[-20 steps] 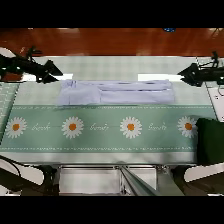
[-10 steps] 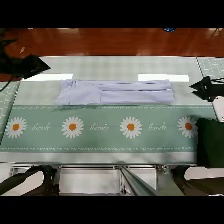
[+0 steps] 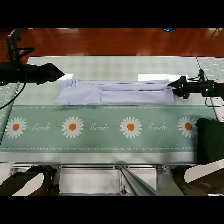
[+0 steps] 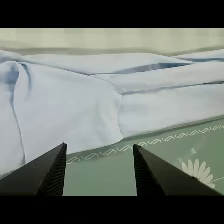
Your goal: Fold the shirts.
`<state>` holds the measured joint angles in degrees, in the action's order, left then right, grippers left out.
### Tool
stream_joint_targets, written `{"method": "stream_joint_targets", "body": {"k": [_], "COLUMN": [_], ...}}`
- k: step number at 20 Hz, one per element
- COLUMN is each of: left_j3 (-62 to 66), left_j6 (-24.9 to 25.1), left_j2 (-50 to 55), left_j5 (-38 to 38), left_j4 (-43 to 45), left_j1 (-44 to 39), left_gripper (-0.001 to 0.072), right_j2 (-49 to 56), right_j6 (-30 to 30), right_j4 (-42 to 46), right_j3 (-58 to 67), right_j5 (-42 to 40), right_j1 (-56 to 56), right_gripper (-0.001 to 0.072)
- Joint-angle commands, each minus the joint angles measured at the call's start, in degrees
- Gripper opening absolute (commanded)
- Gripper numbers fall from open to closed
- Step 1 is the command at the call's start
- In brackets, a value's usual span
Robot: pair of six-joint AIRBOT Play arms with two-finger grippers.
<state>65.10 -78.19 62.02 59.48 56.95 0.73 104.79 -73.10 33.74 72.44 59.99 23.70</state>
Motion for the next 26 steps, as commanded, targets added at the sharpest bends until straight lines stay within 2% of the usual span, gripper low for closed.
{"method": "stream_joint_targets", "body": {"k": [1,2,3,4,7,8,9,10,14,17,19,21,26], "left_j3": [-0.2,-0.2,-0.2,-0.2,-0.2,-0.2,-0.2,-0.2,-0.2,0.2,3.4,9.8,29.8], "left_j6": [0.0,0.0,0.0,0.0,0.0,0.0,0.0,0.2,0.2,0.1,-0.1,-0.5,-4.7], "left_j2": [0.0,0.2,0.6,1.1,2.5,2.7,2.7,2.7,3.6,8.0,14.0,22.3,42.1], "left_j5": [-0.9,-1.0,-1.0,-1.0,-0.8,-0.5,0.2,0.5,-2.2,-11.0,-13.6,-12.2,-1.2], "left_j4": [0.0,0.0,0.0,0.0,0.0,0.0,0.0,0.0,0.0,0.0,0.0,0.0,0.0], "left_j1": [-0.7,-1.0,-1.2,-1.5,-1.5,-1.5,-1.5,-2.0,-9.4,-20.4,-27.5,-33.3,-43.5], "left_gripper": [0.0505,0.0505,0.0505,0.0505,0.0485,0.0347,0.0064,0.0016,0.0016,0.0016,0.0015,0.0015,0.0015], "right_j2": [2.6,3.0,3.3,3.3,1.6,-0.3,-2.8,-6.2,-23.5,-38.3,-47.1,-55.3,-67.2], "right_j6": [-0.5,-0.9,-1.0,-0.3,0.0,-0.1,-0.1,-0.2,-0.4,-0.5,-2.7,-5.3,-10.1], "right_j4": [-0.7,-0.7,-0.7,-0.6,0.6,2.8,5.9,9.9,20.5,22.0,21.9,21.9,21.8], "right_j3": [2.4,3.5,4.6,5.8,8.9,9.0,9.0,9.0,5.8,-1.2,-5.7,-9.5,-12.1], "right_j5": [-1.3,-1.6,-1.6,-1.3,4.5,6.2,8.1,10.4,15.8,16.9,17.7,18.8,21.5], "right_j1": [-4.3,-5.5,-6.5,-7.5,-7.5,-7.2,-6.8,-6.5,-6.2,-5.9,-5.9,-5.9,-5.9], "right_gripper": [0.0407,0.0367,0.0222,0.0036,0.0033,0.0033,0.0033,0.0033,0.0033,0.0033,0.0033,0.0033,0.0033]}}
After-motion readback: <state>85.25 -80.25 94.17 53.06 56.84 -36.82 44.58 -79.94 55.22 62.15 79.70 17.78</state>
